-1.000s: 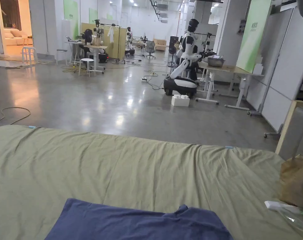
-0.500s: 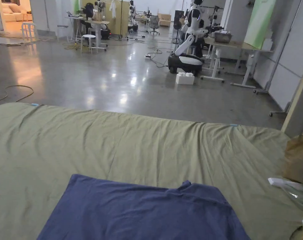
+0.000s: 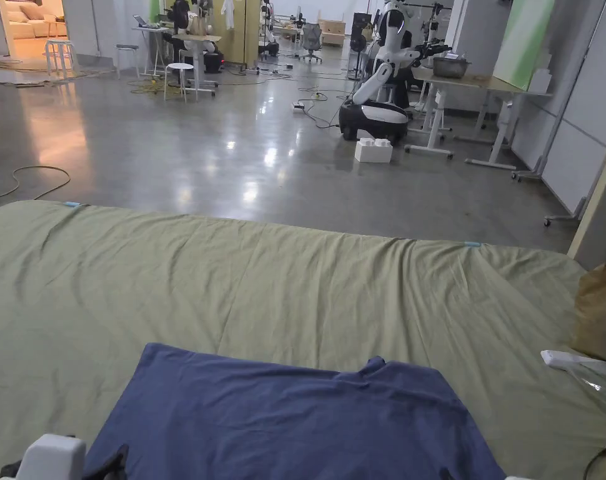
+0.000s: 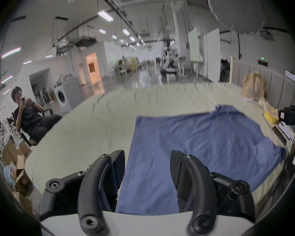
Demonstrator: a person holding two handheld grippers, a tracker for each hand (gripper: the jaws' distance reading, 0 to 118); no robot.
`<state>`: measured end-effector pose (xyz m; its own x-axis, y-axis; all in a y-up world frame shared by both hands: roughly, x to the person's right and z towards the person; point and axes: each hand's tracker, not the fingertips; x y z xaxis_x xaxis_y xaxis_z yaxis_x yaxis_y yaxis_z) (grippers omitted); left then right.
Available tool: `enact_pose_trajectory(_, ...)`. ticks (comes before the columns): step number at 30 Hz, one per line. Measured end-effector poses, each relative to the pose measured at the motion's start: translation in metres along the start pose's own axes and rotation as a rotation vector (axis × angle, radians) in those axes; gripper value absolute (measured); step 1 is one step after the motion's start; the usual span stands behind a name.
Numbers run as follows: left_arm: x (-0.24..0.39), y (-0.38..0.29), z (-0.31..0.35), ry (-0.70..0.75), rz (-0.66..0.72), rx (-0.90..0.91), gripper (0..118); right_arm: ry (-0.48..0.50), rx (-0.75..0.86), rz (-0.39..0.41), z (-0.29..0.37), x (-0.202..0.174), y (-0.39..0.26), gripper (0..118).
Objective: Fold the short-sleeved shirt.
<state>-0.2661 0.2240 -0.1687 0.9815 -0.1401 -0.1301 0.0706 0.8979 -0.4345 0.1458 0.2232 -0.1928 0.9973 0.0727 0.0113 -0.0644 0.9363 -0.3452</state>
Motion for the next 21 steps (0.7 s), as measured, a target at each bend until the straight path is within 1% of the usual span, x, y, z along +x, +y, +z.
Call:
enact_pose_trajectory(1, 0.005, 0.004, 0.000, 0.014, 0.022, 0.037, 55, 0.003, 0.042, -0.002, 0.001, -0.005, 0.004, 80)
enact_pose_trajectory(3, 0.012, 0.013, 0.004, 0.028, 0.057, 0.129, 52, 0.004, 0.114, -0.006, 0.003, -0.012, 0.011, 55)
enact_pose_trajectory(4, 0.016, 0.017, 0.007, 0.032, 0.070, 0.161, 46, 0.002, 0.143, -0.016, 0.003, -0.015, 0.014, 41)
enact_pose_trajectory(5, 0.017, 0.021, 0.008, 0.037, 0.075, 0.190, 33, 0.002, 0.170, -0.021, 0.004, -0.017, 0.017, 21)
enact_pose_trajectory(6, 0.020, 0.025, 0.010, 0.043, 0.084, 0.219, 19, 0.005, 0.206, -0.015, 0.005, -0.019, 0.022, 15)
enact_pose_trajectory(7, 0.023, 0.029, 0.010, 0.065, 0.078, 0.236, 14, 0.009, 0.213, -0.033, 0.004, -0.021, 0.023, 12)
enact_pose_trajectory(8, 0.026, 0.032, 0.010, 0.077, 0.067, 0.248, 12, 0.005, 0.228, -0.022, 0.004, -0.023, 0.026, 6)
enact_pose_trajectory(9, 0.028, 0.034, 0.009, 0.088, 0.052, 0.257, 10, 0.008, 0.268, 0.007, 0.005, -0.026, 0.030, 4)
enact_pose_trajectory(10, 0.028, 0.038, 0.008, 0.075, 0.054, 0.258, 8, 0.000, 0.275, 0.005, 0.005, -0.029, 0.031, 3)
enact_pose_trajectory(12, 0.027, 0.042, 0.008, 0.056, 0.063, 0.272, 5, -0.019, 0.328, 0.041, 0.006, -0.033, 0.037, 2)
enact_pose_trajectory(13, 0.027, 0.043, 0.008, 0.054, 0.061, 0.278, 5, -0.015, 0.319, 0.027, 0.005, -0.033, 0.037, 1)
enact_pose_trajectory(14, 0.026, 0.044, 0.007, 0.048, 0.062, 0.275, 0, -0.006, 0.325, 0.016, 0.006, -0.032, 0.037, 0)
enact_pose_trajectory(16, 0.024, 0.045, 0.005, 0.039, 0.071, 0.267, 0, 0.009, 0.319, -0.001, 0.005, -0.033, 0.040, 0)
enact_pose_trajectory(17, 0.021, 0.044, 0.004, 0.023, 0.083, 0.255, 0, 0.009, 0.330, 0.021, 0.005, -0.035, 0.041, 0)
enact_pose_trajectory(19, 0.014, 0.041, 0.003, 0.017, 0.093, 0.240, 0, 0.026, 0.328, 0.030, 0.003, -0.035, 0.041, 0)
enact_pose_trajectory(21, 0.004, 0.036, 0.001, -0.008, 0.083, 0.165, 0, 0.036, 0.316, 0.035, 0.002, -0.035, 0.041, 0)
